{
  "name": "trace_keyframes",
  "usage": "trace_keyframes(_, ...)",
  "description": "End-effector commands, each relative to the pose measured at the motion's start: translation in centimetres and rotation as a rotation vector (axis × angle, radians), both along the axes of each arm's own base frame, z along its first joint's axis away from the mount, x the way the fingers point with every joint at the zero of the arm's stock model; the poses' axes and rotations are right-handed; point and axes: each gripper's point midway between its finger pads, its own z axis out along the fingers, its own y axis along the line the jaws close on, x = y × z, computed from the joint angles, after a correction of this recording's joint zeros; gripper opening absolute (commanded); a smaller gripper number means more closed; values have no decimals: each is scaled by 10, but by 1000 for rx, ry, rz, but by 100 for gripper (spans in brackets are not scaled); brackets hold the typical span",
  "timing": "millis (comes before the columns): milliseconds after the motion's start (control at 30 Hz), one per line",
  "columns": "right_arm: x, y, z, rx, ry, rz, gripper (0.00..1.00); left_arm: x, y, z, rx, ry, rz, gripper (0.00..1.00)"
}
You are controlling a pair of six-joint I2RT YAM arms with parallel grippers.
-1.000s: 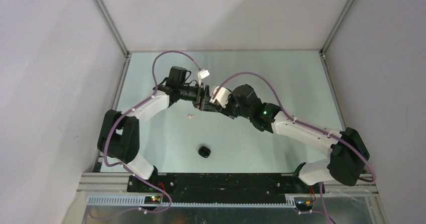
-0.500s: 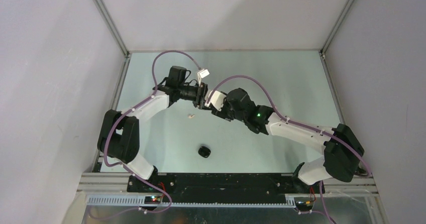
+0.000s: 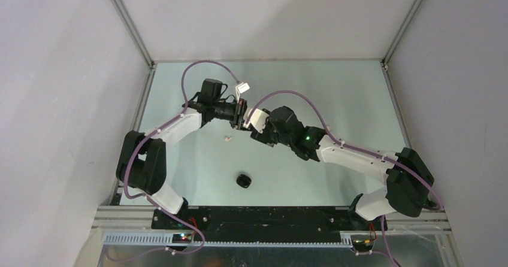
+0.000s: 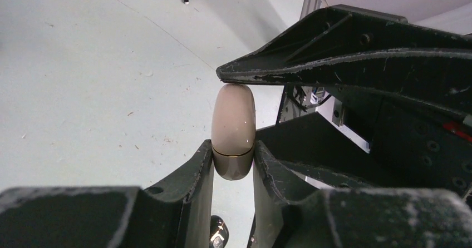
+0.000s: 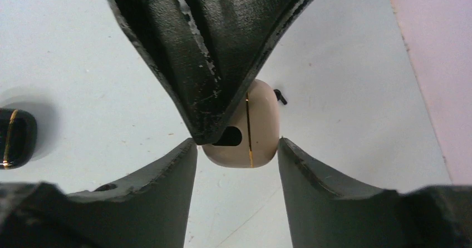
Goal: Insert the wireless bluetooth earbuds into the charging case
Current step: Pick up the charging case at the center of the board.
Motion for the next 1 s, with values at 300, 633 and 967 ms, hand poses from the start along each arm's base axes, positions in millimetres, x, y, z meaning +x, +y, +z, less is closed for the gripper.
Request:
trace_keyframes(300,-49,-16,72,305,338,298,95,-11,3,25,-14,-153,-84,18)
trace_keyframes(633,-50,-29,64,402,558,340,90,-52,-8,26,54,-297,-265,18)
trace_keyframes(967,-78,-36,47,334,636,464,72,-82,-22,19,115,-355,-399,18)
